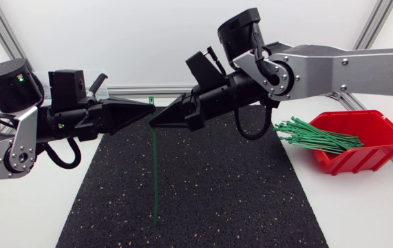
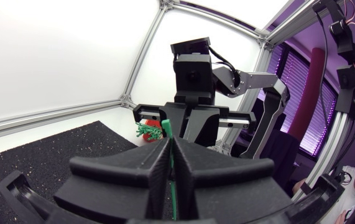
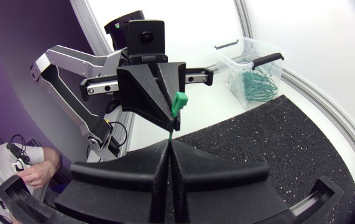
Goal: Take a green cable tie from the red box, thread the tail through the head to close it, then place it in the transparent bin on the left.
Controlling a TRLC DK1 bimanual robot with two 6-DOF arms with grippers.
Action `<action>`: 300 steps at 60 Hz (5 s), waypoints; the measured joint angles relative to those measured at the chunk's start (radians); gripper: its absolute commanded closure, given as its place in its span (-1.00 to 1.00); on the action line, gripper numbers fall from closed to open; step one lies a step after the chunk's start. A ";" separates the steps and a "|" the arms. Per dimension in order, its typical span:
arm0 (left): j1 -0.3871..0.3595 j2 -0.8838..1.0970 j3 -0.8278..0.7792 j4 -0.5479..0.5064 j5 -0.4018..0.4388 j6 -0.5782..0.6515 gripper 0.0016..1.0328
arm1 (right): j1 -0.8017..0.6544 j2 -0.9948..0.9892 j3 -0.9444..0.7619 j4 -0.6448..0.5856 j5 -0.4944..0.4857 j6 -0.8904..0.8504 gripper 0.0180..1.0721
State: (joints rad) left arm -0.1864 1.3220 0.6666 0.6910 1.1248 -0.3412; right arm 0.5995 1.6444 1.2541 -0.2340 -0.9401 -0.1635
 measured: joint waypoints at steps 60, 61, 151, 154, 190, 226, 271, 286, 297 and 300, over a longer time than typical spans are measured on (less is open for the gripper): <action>0.036 0.069 0.172 -0.288 -0.027 -0.055 0.95 | 0.041 -0.072 0.000 -0.264 0.549 -0.314 -0.77; 0.036 0.069 0.175 -0.305 -0.027 -0.045 0.95 | 0.043 -0.072 -0.002 -0.266 0.564 -0.322 -0.77; 0.029 0.470 0.573 -1.023 0.047 0.532 0.95 | 0.405 -0.059 -0.553 0.678 1.240 -1.309 -0.81; 0.028 0.488 0.595 -1.065 0.051 0.554 0.95 | 0.415 -0.043 -0.555 0.697 1.229 -1.337 -0.81; 0.026 0.634 0.811 -1.339 0.072 0.661 0.95 | 0.524 0.164 -0.564 0.867 1.172 -1.465 -0.54; 0.010 0.704 0.873 -1.488 0.087 0.784 0.95 | 0.593 0.271 -0.523 0.994 1.146 -1.498 0.05; 0.013 0.721 0.900 -1.607 0.109 0.888 0.95 | 0.636 0.361 -0.490 1.122 1.149 -1.507 0.14; 0.027 0.721 0.916 -1.637 0.114 0.908 0.95 | 0.644 0.361 -0.504 1.128 1.149 -1.518 0.15; 0.029 0.721 0.924 -1.672 0.117 0.933 0.95 | 0.645 0.361 -0.505 1.129 1.149 -1.521 0.17; 0.029 0.721 0.926 -1.688 0.118 0.946 0.95 | 0.645 0.361 -0.505 1.129 1.149 -1.521 0.18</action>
State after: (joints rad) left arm -0.1574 2.0434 1.5929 -0.9974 1.2427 0.6052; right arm 1.2446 2.0052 0.7486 0.8951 0.2089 -1.6848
